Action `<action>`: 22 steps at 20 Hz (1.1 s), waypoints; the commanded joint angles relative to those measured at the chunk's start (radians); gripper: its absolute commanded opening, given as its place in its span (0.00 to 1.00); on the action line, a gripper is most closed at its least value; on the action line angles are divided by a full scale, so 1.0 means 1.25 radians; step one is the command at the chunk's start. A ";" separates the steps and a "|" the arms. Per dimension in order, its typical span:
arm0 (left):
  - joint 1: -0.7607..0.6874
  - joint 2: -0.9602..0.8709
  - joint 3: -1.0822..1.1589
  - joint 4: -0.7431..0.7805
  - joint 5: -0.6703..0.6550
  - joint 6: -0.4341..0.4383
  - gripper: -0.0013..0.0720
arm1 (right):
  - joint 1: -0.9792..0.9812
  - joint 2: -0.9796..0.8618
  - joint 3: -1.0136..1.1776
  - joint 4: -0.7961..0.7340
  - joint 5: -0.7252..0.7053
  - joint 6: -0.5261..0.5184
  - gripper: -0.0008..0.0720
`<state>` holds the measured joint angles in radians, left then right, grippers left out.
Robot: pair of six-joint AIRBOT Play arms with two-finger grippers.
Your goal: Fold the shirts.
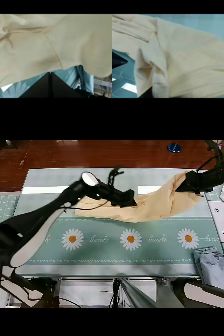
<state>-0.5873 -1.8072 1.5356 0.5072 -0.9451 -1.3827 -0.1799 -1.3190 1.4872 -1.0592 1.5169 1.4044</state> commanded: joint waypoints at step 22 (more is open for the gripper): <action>0.120 0.009 0.073 -0.020 -0.063 0.128 0.05 | 0.070 0.093 0.000 -0.112 -0.008 0.097 0.05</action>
<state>-0.5930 -1.9018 1.6207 0.3923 -0.8165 -1.3277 -0.1383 -1.1870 1.4872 -1.1347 1.5280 1.4948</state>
